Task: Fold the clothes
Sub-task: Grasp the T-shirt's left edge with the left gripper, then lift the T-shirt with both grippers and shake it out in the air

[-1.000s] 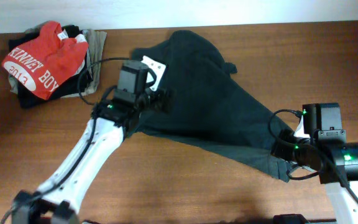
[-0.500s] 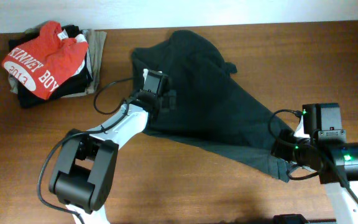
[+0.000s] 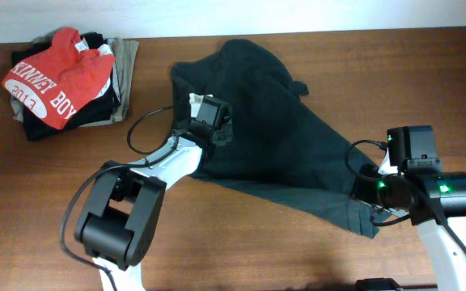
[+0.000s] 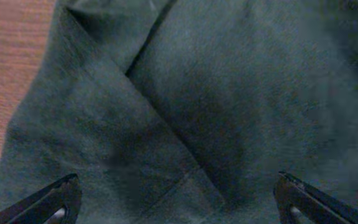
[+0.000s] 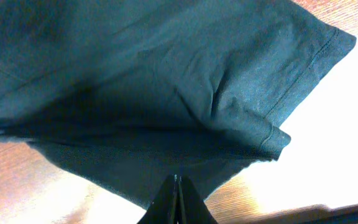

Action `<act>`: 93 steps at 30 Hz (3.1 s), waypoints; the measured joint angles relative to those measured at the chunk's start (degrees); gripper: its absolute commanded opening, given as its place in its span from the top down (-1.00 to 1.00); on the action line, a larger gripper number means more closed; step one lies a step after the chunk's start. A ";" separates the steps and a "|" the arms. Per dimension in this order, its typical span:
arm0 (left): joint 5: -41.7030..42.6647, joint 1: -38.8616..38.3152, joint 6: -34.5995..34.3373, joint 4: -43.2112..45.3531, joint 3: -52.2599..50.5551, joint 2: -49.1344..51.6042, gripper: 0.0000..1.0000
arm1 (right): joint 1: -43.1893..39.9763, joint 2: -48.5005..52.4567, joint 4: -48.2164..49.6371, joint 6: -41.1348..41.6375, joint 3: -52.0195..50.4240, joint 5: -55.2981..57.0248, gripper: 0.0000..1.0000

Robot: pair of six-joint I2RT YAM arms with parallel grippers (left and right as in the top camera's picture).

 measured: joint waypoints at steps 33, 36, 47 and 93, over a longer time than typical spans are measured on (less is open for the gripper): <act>-2.93 -0.04 -0.85 -1.97 1.09 2.14 -0.50 | 0.00 0.00 1.16 -0.02 0.00 0.02 0.92; -2.97 -0.04 -1.77 -1.99 1.09 2.14 -0.42 | 0.00 0.00 1.51 0.00 0.00 0.02 0.92; -0.72 0.13 -2.93 -1.95 1.44 2.14 0.11 | 0.00 0.04 1.68 -0.02 0.00 0.02 0.92; -8.07 8.09 4.63 -39.28 18.71 -58.47 0.99 | 0.00 -5.11 -18.99 -4.44 43.93 6.91 0.93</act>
